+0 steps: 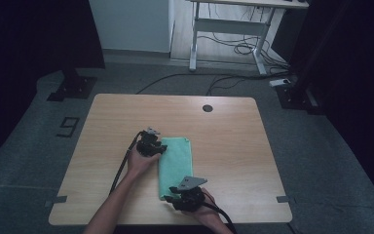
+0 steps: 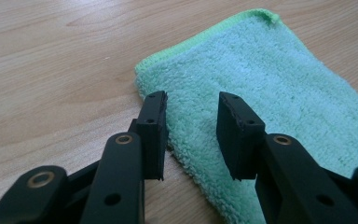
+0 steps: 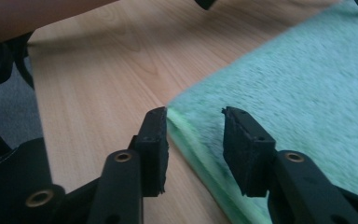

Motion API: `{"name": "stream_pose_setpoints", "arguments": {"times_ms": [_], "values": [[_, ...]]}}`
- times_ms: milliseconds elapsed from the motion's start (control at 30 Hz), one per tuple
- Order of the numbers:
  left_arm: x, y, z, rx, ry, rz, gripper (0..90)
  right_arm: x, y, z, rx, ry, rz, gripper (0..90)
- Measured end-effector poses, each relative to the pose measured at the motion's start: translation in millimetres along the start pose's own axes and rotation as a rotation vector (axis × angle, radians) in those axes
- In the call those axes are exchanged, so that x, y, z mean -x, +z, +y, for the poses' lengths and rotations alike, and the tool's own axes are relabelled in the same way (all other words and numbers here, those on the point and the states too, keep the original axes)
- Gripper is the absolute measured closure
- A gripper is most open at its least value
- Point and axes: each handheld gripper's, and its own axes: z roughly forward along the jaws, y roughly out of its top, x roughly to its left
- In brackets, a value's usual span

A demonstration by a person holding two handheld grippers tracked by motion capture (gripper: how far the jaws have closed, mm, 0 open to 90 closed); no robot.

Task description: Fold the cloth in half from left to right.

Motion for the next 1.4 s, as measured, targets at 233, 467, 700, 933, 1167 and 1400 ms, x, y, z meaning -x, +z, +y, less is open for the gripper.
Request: {"name": "stream_pose_setpoints", "arguments": {"times_ms": [233, 467, 700, 933, 1167, 1400], "values": [[-0.2, 1.8, -0.7, -0.008, -0.002, -0.001, 63.3, 1.1, 9.0, -1.0, -0.039, -0.019, -0.049, 70.0], [-1.4, 2.3, -2.1, -0.009, -0.008, -0.002, 63.3, 1.3, 13.2, 4.5, -0.028, 0.002, -0.022, 86.8], [-2.8, 2.2, -5.2, -0.006, -0.016, -0.003, 63.2, -5.1, 14.2, 11.3, 0.001, -0.014, 0.009, 84.7], [-5.2, -0.1, -5.8, -0.001, -0.016, 0.000, 63.0, -1.3, 19.2, 3.1, -0.023, 0.019, 0.064, 72.7], [3.4, -11.9, -3.1, 0.048, 0.009, -0.024, 63.1, 18.4, -13.3, 7.9, 0.059, 0.049, -0.010, 57.0], [14.8, -20.4, -9.3, 0.052, 0.023, -0.063, 62.0, 63.5, -20.1, 15.0, 0.047, 0.099, -0.155, 56.3]]}}
